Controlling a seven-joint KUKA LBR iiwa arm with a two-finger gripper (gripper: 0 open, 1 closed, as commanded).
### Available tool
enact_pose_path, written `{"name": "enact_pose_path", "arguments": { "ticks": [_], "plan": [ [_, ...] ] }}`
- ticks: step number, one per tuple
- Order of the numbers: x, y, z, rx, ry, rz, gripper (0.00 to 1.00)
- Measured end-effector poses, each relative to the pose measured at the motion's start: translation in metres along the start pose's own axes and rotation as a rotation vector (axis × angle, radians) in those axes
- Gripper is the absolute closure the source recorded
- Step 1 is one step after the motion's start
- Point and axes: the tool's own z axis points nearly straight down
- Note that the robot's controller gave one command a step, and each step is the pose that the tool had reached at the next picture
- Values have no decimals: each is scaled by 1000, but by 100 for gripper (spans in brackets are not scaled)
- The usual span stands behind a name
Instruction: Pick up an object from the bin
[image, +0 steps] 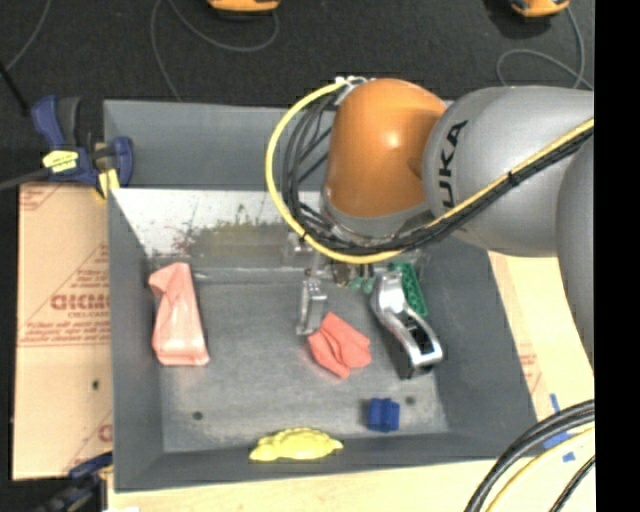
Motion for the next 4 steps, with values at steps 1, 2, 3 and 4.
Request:
{"name": "enact_pose_path", "arguments": {
  "ticks": [1, 2, 3, 4],
  "plan": [
    [-1, 0, -5, -1, -7, 1, 0],
    [20, -43, 29, -3, -10, 35, 0],
    [33, -71, 85, 2, -13, 28, 0],
    [62, -80, 94, 0, 5, 8, 0]
  ]
}}
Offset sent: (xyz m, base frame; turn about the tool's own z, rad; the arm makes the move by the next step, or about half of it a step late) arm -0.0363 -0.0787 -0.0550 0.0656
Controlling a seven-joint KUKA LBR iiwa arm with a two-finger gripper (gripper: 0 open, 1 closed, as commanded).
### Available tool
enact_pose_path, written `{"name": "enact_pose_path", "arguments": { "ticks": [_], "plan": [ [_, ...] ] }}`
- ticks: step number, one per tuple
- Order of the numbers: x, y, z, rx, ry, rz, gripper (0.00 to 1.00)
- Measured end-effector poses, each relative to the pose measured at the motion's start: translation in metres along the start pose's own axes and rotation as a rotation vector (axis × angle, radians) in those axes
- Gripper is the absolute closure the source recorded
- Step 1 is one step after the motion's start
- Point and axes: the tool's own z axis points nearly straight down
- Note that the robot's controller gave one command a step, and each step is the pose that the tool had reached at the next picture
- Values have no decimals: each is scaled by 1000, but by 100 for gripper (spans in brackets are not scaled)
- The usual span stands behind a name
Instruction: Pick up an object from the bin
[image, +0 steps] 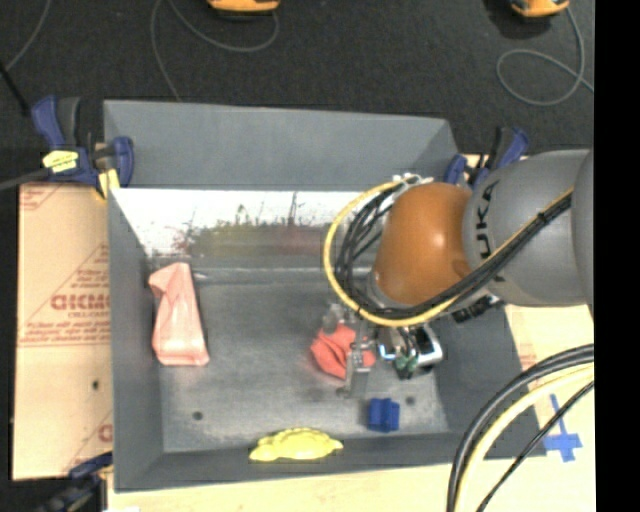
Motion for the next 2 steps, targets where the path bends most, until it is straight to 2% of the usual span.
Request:
{"name": "enact_pose_path", "arguments": {
  "ticks": [1, 2],
  "plan": [
    [5, -4, -32, 1, -20, -4, 0],
    [-24, -36, 7, 1, -12, -25, 0]
  ]
}}
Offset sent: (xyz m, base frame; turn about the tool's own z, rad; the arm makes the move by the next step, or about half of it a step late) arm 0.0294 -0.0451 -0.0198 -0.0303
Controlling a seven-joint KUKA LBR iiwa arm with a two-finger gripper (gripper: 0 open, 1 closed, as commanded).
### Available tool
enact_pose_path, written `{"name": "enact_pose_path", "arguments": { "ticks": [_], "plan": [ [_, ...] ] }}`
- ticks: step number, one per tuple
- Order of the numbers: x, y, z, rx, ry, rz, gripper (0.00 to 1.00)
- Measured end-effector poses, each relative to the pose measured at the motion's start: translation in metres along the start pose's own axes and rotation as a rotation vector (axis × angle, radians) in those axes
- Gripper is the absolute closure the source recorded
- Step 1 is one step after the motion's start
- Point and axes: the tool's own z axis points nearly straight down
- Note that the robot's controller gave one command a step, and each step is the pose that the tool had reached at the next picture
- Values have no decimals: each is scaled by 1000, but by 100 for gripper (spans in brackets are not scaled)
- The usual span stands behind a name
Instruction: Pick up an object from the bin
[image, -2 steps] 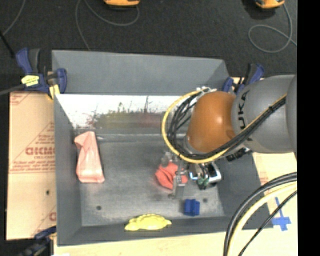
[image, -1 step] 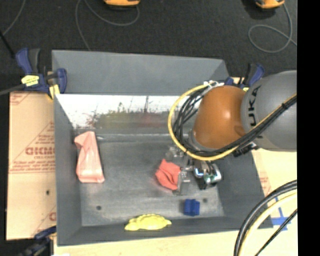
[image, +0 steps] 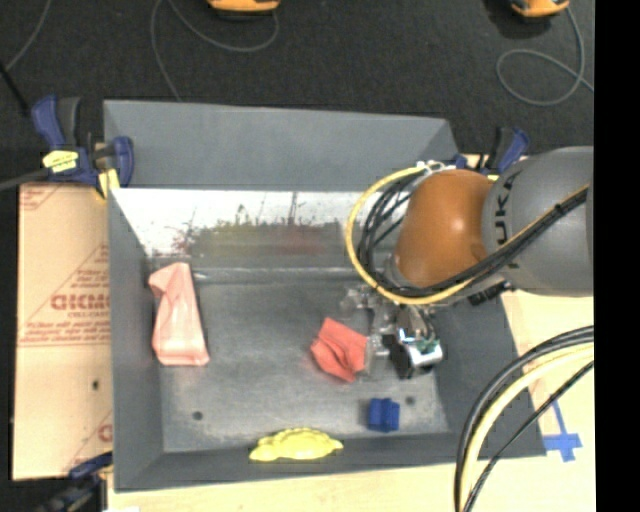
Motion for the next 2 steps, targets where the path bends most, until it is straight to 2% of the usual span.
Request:
{"name": "enact_pose_path", "arguments": {
  "ticks": [1, 2],
  "plan": [
    [2, -1, 15, 0, 0, 22, 0],
    [1, 13, 22, -2, -1, 101, 0]
  ]
}}
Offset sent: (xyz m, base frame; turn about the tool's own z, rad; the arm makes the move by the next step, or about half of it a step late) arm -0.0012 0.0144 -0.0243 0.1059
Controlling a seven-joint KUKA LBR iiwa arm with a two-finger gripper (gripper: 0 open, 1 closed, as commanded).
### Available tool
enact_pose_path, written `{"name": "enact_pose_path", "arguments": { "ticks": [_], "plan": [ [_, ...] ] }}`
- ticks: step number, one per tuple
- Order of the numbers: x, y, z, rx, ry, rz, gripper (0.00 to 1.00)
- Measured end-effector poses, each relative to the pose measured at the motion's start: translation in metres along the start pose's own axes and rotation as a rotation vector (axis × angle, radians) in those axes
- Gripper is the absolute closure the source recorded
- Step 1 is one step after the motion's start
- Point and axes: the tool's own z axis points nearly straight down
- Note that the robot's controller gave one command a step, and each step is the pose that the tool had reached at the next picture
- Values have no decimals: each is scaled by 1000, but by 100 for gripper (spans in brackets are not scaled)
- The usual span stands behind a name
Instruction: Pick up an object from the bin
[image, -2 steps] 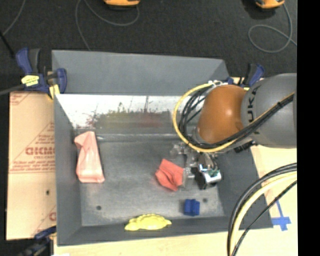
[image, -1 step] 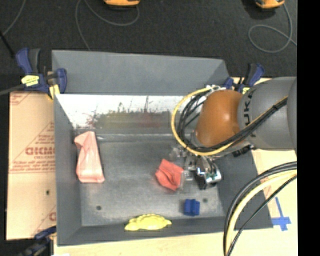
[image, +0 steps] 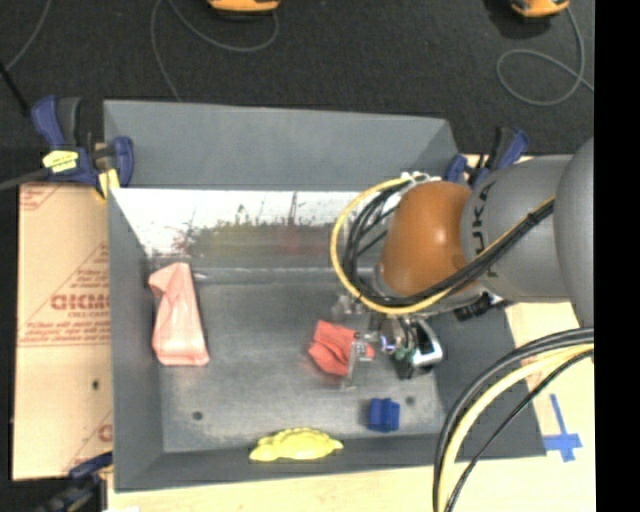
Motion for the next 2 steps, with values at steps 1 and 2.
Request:
{"name": "enact_pose_path", "arguments": {
  "ticks": [1, 2],
  "plan": [
    [-6, 19, 9, 1, -4, 144, 100],
    [-6, 19, 9, 1, -4, 144, 100]
  ]
}}
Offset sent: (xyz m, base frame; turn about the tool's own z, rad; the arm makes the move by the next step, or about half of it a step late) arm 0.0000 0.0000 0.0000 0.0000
